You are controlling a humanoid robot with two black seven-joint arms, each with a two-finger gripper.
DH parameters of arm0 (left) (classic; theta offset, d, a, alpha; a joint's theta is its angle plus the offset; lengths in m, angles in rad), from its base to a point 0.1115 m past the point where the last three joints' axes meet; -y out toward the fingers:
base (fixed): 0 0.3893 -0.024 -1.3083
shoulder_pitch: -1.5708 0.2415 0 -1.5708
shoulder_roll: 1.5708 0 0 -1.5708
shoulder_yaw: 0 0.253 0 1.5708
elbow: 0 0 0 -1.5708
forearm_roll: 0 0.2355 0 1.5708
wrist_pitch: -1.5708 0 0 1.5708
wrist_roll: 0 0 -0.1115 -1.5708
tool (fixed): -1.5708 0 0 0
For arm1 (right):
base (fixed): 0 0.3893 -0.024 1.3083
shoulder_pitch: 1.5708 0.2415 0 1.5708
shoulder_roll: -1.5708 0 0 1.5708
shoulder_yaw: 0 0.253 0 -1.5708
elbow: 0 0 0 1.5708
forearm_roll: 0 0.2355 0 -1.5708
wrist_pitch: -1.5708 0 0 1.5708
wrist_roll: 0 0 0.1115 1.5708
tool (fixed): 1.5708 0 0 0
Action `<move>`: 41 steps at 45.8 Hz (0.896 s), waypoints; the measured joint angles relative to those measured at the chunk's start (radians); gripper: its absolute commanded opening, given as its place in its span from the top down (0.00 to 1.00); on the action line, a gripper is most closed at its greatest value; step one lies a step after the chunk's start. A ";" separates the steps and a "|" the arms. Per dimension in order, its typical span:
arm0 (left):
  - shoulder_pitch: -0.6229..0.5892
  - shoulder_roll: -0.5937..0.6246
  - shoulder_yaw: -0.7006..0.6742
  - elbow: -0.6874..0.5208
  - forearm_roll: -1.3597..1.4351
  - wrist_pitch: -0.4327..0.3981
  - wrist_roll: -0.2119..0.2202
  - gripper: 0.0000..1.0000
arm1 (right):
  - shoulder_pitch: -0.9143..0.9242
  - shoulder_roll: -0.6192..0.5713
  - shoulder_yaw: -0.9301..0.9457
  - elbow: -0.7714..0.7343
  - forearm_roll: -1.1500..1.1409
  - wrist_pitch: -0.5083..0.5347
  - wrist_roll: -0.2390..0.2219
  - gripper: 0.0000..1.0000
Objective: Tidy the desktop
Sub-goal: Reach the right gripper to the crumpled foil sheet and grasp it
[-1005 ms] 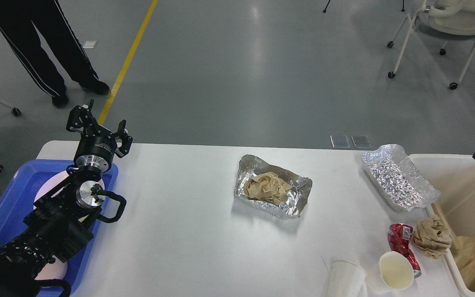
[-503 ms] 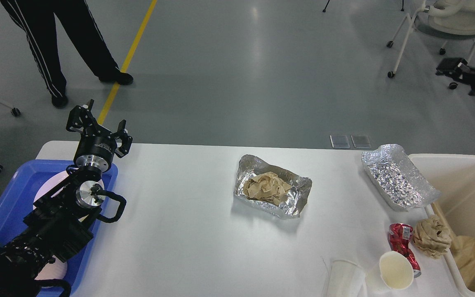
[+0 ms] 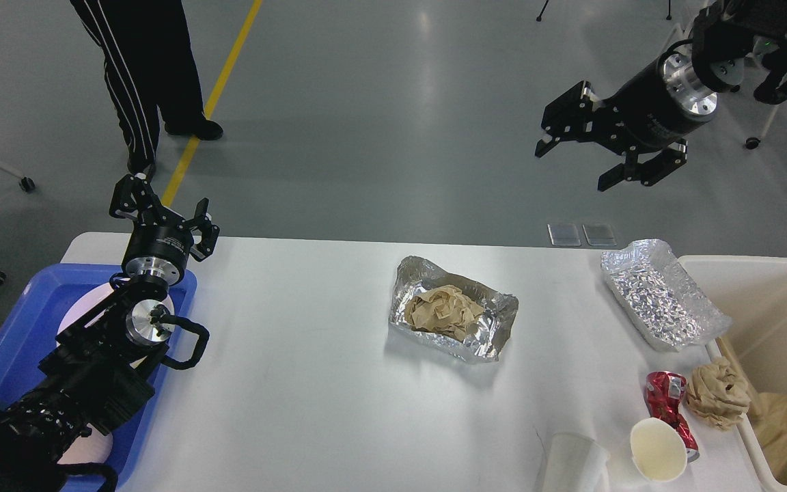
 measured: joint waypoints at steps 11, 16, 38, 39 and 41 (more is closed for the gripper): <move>0.000 0.000 0.000 0.000 0.000 0.000 0.000 0.03 | 0.122 0.036 0.091 0.516 -0.205 -0.371 -0.008 0.00; 0.000 0.000 0.000 0.000 0.000 0.000 0.000 0.03 | 0.080 0.051 0.086 0.570 -0.206 -0.523 -0.008 0.00; 0.000 -0.001 0.000 0.000 0.000 0.000 0.000 0.03 | -0.581 -0.189 -0.002 -0.102 -0.172 -0.634 -0.005 0.00; 0.000 -0.001 0.000 0.000 0.000 0.000 0.000 0.03 | -0.627 -0.192 -0.001 -0.156 -0.156 -0.634 -0.005 0.00; 0.000 -0.001 0.000 0.000 0.000 0.000 0.000 0.03 | -0.702 -0.194 0.001 -0.238 -0.120 -0.634 -0.006 0.00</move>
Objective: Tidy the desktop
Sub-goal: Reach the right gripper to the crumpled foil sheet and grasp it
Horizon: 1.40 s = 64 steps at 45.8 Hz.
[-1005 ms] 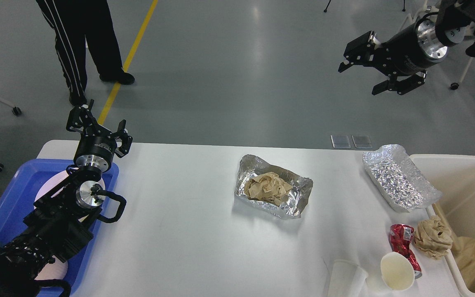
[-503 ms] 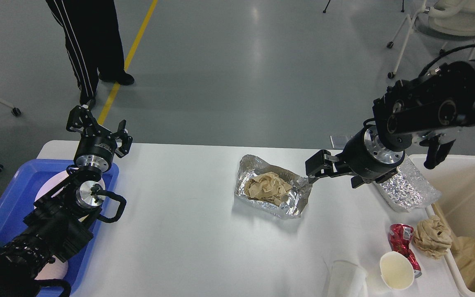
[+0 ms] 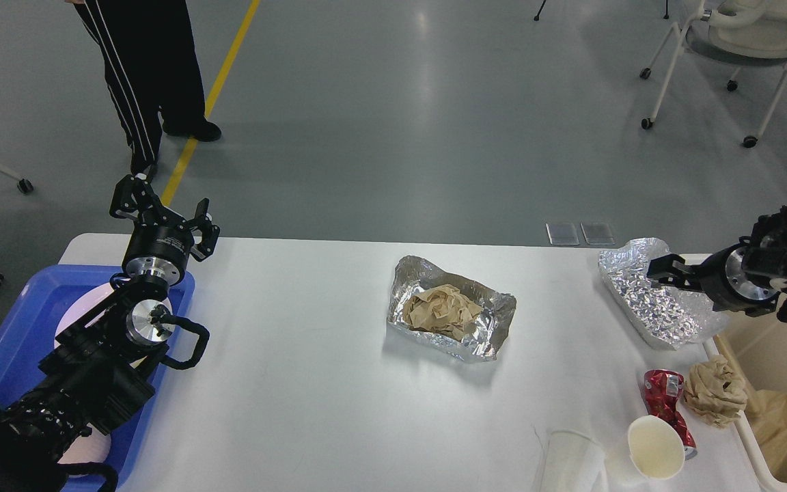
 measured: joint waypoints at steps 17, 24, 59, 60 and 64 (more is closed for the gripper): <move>0.000 0.000 0.000 0.000 0.000 0.000 0.000 0.03 | -0.401 0.021 0.032 -0.506 0.217 0.001 -0.030 0.00; 0.000 0.000 0.000 0.000 0.000 0.000 0.000 0.03 | -0.466 0.040 0.073 -0.553 0.222 0.001 -0.075 0.00; 0.000 0.000 0.000 0.000 0.000 0.000 0.000 0.03 | -0.563 0.115 0.254 -0.661 0.223 -0.022 -0.114 1.00; 0.000 0.000 0.000 0.000 0.000 0.000 0.000 0.03 | -0.562 0.115 0.256 -0.661 0.223 -0.022 -0.114 1.00; 0.000 0.000 0.000 0.000 0.000 0.000 0.000 0.03 | -0.555 0.109 0.260 -0.661 0.223 -0.023 -0.112 1.00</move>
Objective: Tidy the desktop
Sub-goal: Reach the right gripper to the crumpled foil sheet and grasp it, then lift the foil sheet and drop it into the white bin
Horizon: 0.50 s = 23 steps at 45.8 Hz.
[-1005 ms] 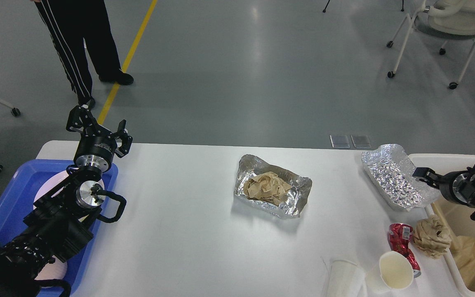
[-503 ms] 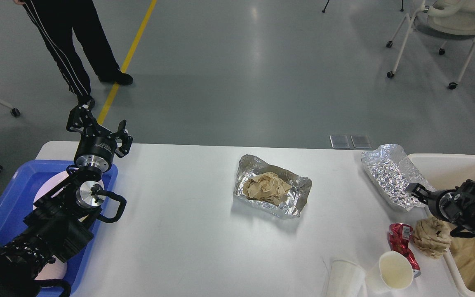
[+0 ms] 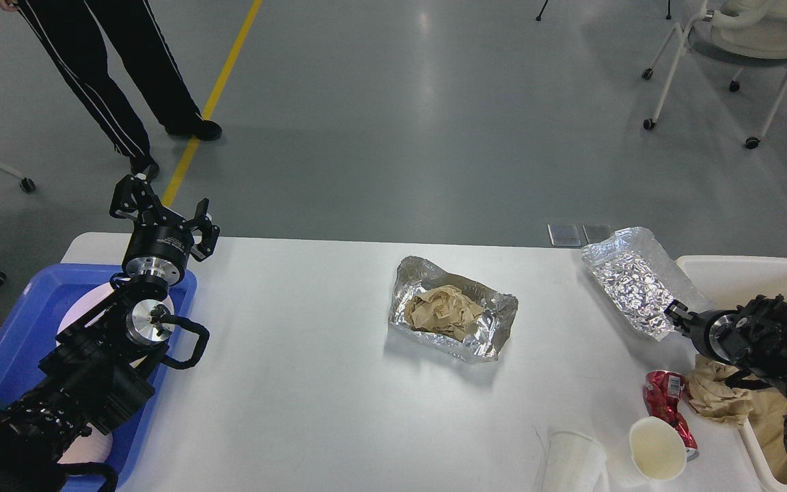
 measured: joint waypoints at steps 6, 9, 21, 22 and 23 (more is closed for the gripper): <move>0.000 0.000 0.000 0.000 0.000 0.000 0.000 0.03 | 0.009 -0.002 0.001 0.000 -0.001 0.005 0.005 1.00; 0.000 0.000 0.000 0.000 0.000 0.000 0.000 0.03 | 0.016 0.001 0.002 0.000 -0.002 0.010 0.008 1.00; 0.000 0.000 0.000 0.000 0.000 0.000 0.000 0.03 | 0.172 -0.061 -0.004 0.010 -0.017 0.181 0.086 1.00; 0.000 0.000 0.000 0.000 0.000 0.000 0.000 0.03 | 0.199 -0.073 -0.005 0.011 -0.019 0.214 0.100 1.00; 0.000 0.000 0.000 0.000 0.000 0.000 0.000 0.03 | 0.227 -0.085 -0.006 0.011 -0.021 0.250 0.114 1.00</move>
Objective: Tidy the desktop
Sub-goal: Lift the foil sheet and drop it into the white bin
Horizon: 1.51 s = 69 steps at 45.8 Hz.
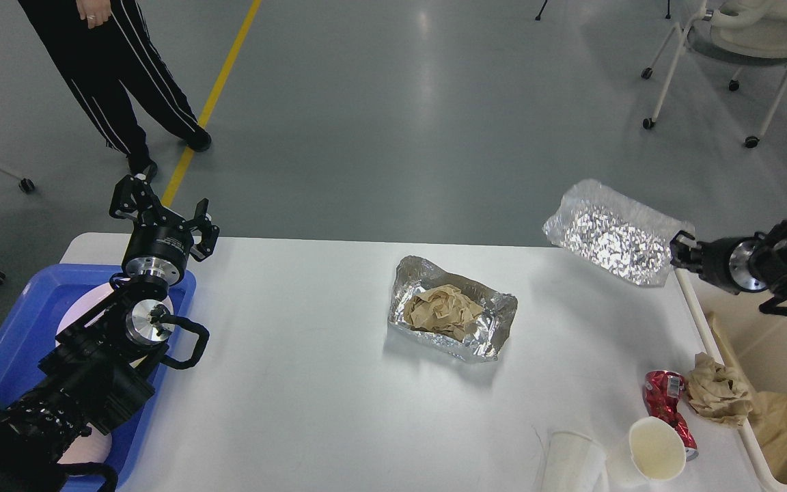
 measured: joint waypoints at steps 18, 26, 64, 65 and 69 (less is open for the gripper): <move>0.000 0.000 0.000 0.000 0.000 0.000 0.000 0.03 | 0.714 -0.022 -0.012 0.348 -0.250 0.442 0.095 1.00; 0.000 0.000 0.000 0.000 0.000 0.000 0.000 0.03 | 1.053 -0.023 -0.009 0.942 -0.460 0.291 0.079 1.00; 0.000 0.000 0.000 0.000 0.000 0.000 0.000 0.03 | 0.388 -0.218 -0.272 0.569 -0.249 -0.239 -0.005 1.00; 0.000 0.000 0.000 0.000 0.000 0.000 0.000 0.03 | 0.335 -0.224 -0.265 0.521 -0.227 -0.246 -0.005 1.00; 0.000 0.000 0.000 0.000 0.000 0.000 0.000 0.03 | 0.111 -0.231 -0.213 0.343 -0.121 -0.293 -0.009 1.00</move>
